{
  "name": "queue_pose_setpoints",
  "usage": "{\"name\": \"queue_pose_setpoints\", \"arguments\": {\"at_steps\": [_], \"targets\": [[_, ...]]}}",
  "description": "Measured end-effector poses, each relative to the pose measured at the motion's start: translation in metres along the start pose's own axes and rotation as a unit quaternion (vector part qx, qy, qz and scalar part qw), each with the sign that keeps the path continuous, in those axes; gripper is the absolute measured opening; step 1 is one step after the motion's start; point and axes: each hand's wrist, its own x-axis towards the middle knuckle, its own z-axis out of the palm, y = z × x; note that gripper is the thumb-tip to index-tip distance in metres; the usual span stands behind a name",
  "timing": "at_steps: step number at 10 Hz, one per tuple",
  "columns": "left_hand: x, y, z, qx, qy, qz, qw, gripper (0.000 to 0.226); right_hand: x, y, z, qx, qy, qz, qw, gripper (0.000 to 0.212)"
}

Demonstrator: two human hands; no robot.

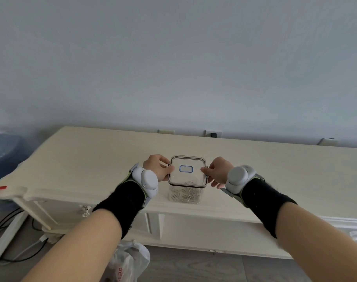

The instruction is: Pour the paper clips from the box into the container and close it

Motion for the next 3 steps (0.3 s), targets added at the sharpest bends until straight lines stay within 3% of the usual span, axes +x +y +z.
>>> {"name": "queue_pose_setpoints", "arguments": {"at_steps": [2, 3], "targets": [[-0.0015, 0.0008, 0.0023, 0.013, -0.014, -0.023, 1.000, 0.036, -0.0013, -0.0028, -0.0043, -0.075, 0.024, 0.006, 0.997, 0.034], [-0.0058, 0.0062, -0.0017, 0.046, 0.018, -0.025, 0.998, 0.040, -0.0017, -0.0043, -0.0066, -0.093, 0.083, -0.008, 0.992, 0.042]]}}
